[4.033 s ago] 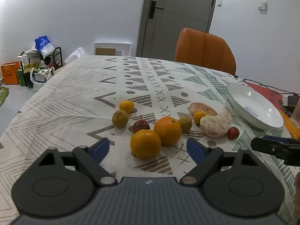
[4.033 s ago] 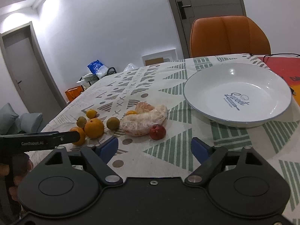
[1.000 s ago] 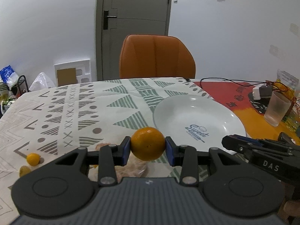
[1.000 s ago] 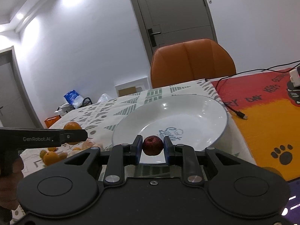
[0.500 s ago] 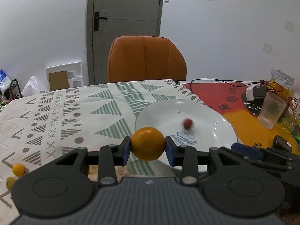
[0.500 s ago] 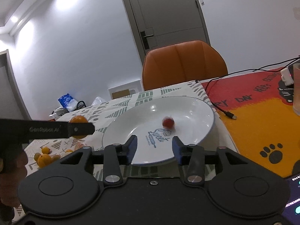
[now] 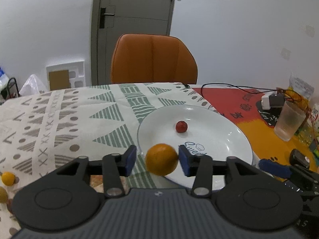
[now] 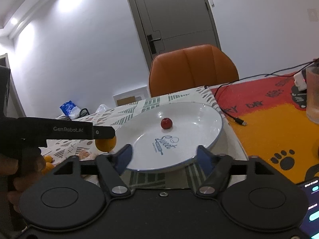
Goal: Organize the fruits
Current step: 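Lower orange over white plate and open left gripper, then move both tools back to the fruit cluster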
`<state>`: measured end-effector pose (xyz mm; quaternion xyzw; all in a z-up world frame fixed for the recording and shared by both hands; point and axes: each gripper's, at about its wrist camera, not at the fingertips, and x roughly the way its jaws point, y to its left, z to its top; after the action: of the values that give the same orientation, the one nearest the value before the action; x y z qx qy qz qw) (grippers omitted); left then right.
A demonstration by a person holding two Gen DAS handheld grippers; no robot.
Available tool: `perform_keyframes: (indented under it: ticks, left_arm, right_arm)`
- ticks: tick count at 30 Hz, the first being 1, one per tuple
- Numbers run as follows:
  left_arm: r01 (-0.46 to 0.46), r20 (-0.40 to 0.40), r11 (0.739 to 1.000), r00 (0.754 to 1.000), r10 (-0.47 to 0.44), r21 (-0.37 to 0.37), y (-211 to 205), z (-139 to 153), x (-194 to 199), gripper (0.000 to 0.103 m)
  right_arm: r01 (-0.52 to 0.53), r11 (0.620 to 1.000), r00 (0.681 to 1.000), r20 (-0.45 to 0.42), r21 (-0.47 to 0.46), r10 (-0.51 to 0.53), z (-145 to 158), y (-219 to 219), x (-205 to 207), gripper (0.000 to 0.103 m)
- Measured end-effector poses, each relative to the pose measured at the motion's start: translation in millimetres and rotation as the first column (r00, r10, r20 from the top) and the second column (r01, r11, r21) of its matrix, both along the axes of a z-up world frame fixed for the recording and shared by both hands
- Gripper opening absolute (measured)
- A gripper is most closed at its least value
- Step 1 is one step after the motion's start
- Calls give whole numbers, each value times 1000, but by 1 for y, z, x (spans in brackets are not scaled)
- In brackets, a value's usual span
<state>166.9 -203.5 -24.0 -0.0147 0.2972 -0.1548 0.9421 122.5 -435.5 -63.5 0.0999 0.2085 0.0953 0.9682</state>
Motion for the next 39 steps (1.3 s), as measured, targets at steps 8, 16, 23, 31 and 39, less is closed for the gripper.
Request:
perform_keyframes:
  ticks: [8,16,23,31,39]
  left_arm:
    - [-77,-5,997,997,77,-8,26,-2,-3,74]
    - [-149,18,988,989,149,-29,53,0,-18,85]
    - [-187,16,981,982,188,-51,77,2,-29,90]
    - [-216,10,974,976,217,-66,104,1,-44,93]
    - [-271,-2,959,962,272,-81,137,-2,-58,94]
  right_arm:
    - [-6,1000,999,32,-13,6,4,14,-2,103]
    - [34,999,999,14,-19,-34,7,21,-5,103]
    - [55,998,998,24,-37,-54,11,34,-9,103]
    - [37,999,999,31,-9,-36,15,48,-15,103]
    - [-5,1000,1000,13,1,5,15,69,-19,103]
